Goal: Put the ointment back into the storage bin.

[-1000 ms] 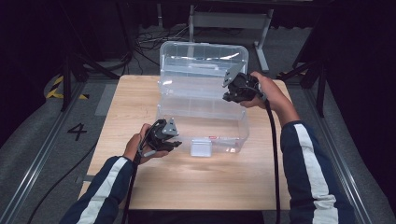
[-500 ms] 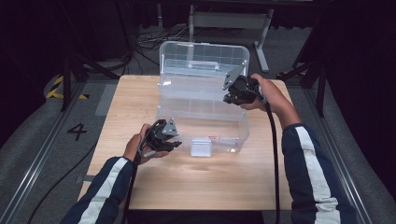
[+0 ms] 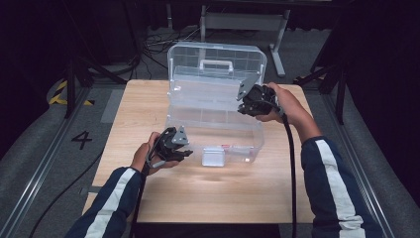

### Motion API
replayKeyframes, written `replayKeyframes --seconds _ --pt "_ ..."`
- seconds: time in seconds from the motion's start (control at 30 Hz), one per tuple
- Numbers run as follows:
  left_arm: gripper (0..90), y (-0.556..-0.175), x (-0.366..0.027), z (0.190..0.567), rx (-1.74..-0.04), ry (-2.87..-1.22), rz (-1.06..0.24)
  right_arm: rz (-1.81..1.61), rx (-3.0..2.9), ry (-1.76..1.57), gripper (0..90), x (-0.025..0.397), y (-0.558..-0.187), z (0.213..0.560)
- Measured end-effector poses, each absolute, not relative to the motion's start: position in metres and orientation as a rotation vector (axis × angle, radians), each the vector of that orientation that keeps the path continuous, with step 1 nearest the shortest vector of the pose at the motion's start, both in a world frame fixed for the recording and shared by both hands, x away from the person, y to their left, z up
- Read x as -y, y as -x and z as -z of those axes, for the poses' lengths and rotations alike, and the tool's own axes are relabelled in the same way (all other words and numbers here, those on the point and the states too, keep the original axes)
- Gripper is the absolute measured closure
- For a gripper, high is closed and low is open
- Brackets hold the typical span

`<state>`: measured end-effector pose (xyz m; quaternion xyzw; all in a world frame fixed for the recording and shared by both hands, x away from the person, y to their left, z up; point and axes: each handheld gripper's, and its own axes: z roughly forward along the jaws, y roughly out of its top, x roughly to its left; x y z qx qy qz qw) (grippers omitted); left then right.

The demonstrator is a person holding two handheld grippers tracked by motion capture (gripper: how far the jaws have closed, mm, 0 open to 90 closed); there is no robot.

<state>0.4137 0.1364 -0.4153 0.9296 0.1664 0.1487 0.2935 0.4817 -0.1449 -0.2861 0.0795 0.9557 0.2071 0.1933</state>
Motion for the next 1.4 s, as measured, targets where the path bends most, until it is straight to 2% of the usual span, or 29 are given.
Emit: replayKeyframes --seconds 0.27,0.7,0.83,1.27,1.33,1.4 --pt "61.7 -0.413 -0.136 0.416 -0.436 -2.471 -0.410 -0.564 -2.660 -0.222 82.8 0.144 -0.476 0.288" --pt "60.6 -0.412 -0.137 0.417 -0.433 -2.457 -0.424 -0.738 -2.607 -0.273 81.1 0.157 -0.465 0.300" --pt "59.0 -0.409 -0.137 0.419 -0.426 -2.437 -0.461 -0.747 -2.589 -0.267 80.0 0.157 -0.458 0.305" --pt "59.3 -0.409 -0.138 0.419 -0.423 -2.425 -0.448 -0.862 -2.535 -0.300 78.4 0.166 -0.451 0.315" --pt "60.2 -0.409 -0.139 0.417 -0.412 -2.403 -0.436 -0.883 -2.524 -0.302 78.1 0.167 -0.450 0.316" --pt "64.8 -0.407 -0.139 0.415 -0.399 -2.380 -0.448 -0.881 -2.512 -0.306 77.5 0.167 -0.448 0.318"
